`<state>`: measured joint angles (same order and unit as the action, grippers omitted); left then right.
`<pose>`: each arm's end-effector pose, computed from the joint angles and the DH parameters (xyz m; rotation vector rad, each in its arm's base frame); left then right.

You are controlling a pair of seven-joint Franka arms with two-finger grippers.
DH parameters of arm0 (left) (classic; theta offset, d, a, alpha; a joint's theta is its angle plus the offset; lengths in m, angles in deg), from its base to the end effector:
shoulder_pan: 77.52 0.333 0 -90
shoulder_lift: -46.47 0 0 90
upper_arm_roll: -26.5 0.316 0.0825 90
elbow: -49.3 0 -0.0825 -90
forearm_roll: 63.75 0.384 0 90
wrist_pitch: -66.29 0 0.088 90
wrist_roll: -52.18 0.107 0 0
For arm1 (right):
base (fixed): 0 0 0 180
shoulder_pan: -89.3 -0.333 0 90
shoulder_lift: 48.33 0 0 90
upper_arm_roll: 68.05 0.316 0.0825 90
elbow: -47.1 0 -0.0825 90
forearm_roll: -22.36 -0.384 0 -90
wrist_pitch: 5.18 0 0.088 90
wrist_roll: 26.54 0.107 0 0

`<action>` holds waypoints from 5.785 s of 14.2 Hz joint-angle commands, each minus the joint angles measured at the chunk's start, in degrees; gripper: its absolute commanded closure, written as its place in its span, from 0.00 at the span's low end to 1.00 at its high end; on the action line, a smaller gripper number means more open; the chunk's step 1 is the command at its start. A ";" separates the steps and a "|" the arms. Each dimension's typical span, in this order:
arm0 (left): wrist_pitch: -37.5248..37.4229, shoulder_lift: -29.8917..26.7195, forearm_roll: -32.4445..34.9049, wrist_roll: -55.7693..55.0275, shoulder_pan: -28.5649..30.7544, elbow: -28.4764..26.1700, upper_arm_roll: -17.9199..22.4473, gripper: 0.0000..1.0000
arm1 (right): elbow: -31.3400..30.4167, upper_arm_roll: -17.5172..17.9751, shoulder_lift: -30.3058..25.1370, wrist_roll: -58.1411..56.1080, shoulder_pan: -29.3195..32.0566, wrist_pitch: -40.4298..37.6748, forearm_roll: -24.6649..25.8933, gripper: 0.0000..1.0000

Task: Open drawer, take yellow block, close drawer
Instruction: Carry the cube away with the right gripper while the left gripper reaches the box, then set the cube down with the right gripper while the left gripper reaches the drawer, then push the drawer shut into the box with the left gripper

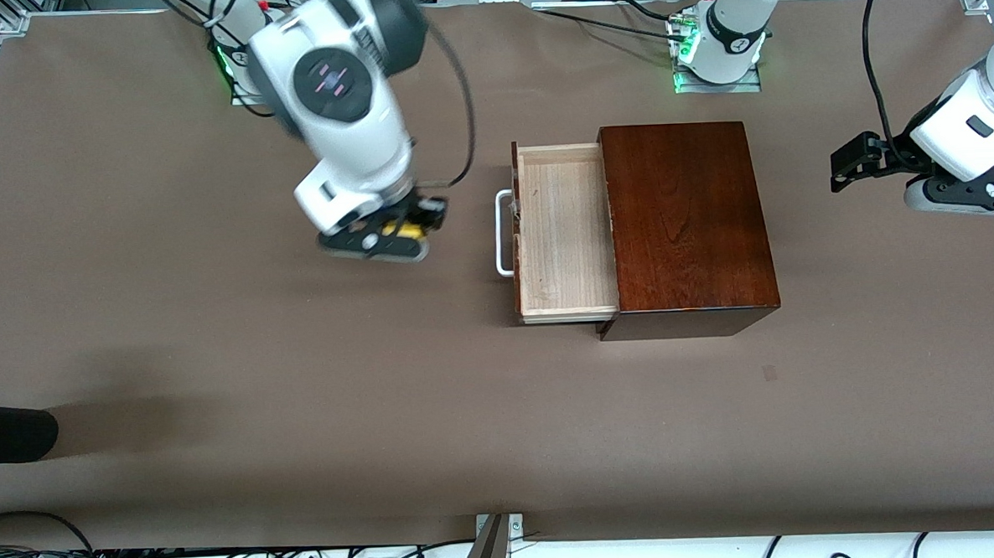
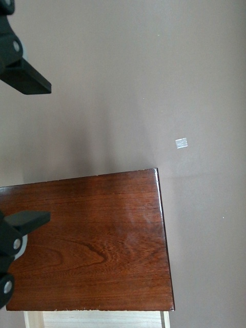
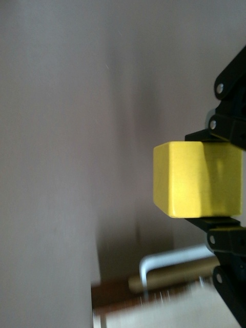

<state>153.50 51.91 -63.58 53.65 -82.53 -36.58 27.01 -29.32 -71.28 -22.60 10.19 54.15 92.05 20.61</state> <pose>0.5762 -0.0453 0.6004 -3.1296 0.1632 0.1122 0.5741 0.3694 0.4679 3.0932 -0.1308 -0.1137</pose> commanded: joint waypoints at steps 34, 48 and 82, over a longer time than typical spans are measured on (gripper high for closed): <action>17.73 31.72 12.65 38.18 -29.97 10.91 -20.90 0.00 | -22.81 -17.86 11.37 -55.10 20.48 22.14 -9.41 0.00; 14.58 34.72 22.23 32.99 -30.58 10.11 -20.20 0.00 | 3.73 -21.38 -1.71 -54.31 20.04 -21.73 -9.76 0.00; 0.94 31.73 19.62 22.05 -23.89 10.28 -18.35 0.00 | -15.42 1.39 -25.55 -38.84 38.58 -10.74 1.84 0.00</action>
<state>153.60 85.11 -43.47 81.62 -104.76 -26.98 8.99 -43.71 -70.26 -47.21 -29.49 92.79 81.17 22.06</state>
